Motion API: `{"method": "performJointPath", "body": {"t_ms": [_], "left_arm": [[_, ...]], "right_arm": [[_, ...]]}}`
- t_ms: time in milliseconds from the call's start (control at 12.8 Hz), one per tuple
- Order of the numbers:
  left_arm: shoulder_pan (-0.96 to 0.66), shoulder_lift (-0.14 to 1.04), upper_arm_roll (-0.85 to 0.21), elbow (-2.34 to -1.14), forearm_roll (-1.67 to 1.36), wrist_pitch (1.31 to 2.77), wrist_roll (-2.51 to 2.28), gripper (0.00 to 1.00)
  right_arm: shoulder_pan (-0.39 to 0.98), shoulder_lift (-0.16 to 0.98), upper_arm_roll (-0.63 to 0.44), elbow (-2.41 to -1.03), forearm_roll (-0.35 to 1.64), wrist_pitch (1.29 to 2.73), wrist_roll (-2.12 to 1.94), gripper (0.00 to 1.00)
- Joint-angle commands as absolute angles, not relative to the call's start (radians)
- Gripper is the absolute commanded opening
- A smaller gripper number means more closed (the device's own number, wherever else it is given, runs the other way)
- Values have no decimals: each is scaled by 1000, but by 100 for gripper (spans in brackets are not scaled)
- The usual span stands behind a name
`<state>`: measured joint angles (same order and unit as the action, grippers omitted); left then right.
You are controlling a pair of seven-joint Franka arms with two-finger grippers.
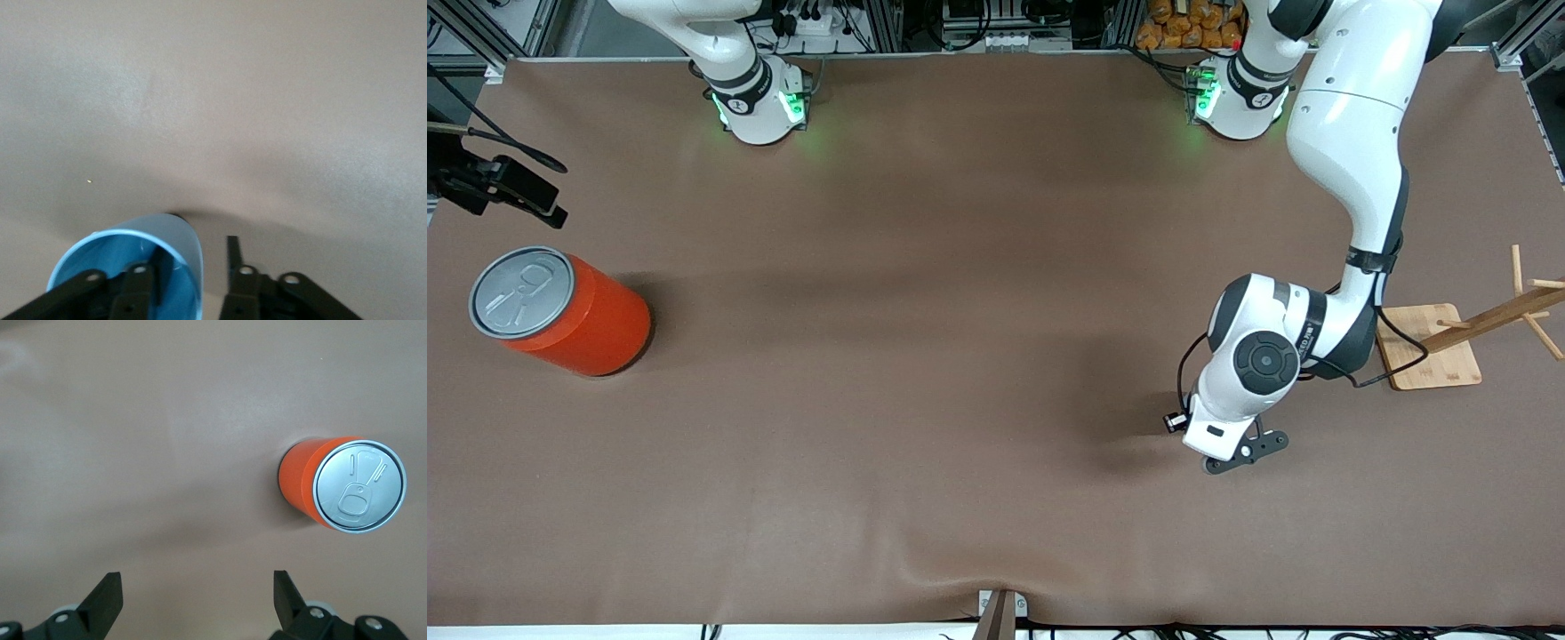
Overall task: Flip cup
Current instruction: 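Turn the cup upright and lower it with the left gripper, then open the left gripper to release the upright cup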
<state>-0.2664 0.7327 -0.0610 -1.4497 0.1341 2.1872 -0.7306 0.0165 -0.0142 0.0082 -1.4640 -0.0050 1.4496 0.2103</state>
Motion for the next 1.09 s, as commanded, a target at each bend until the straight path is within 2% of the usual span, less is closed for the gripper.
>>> {"method": "performJointPath", "body": {"t_ms": [0, 546, 858, 1014], "left_arm": [[-268, 664, -58, -1457, 160, 2134, -742, 100], [-183, 445, -66, -1471, 149, 1929, -544, 100], [-104, 231, -71, -1653, 115, 1907, -306, 100], [-71, 164, -71, -1668, 98, 1852, -226, 100]], "right_arm": [[-9, -3, 23, -1437, -2, 1431, 192, 100], [-35, -3, 25, -1439, -6, 1427, 192, 100], [-37, -5, 25, -1442, -17, 1424, 190, 100], [-35, -5, 28, -1443, -17, 1424, 170, 100]]}}
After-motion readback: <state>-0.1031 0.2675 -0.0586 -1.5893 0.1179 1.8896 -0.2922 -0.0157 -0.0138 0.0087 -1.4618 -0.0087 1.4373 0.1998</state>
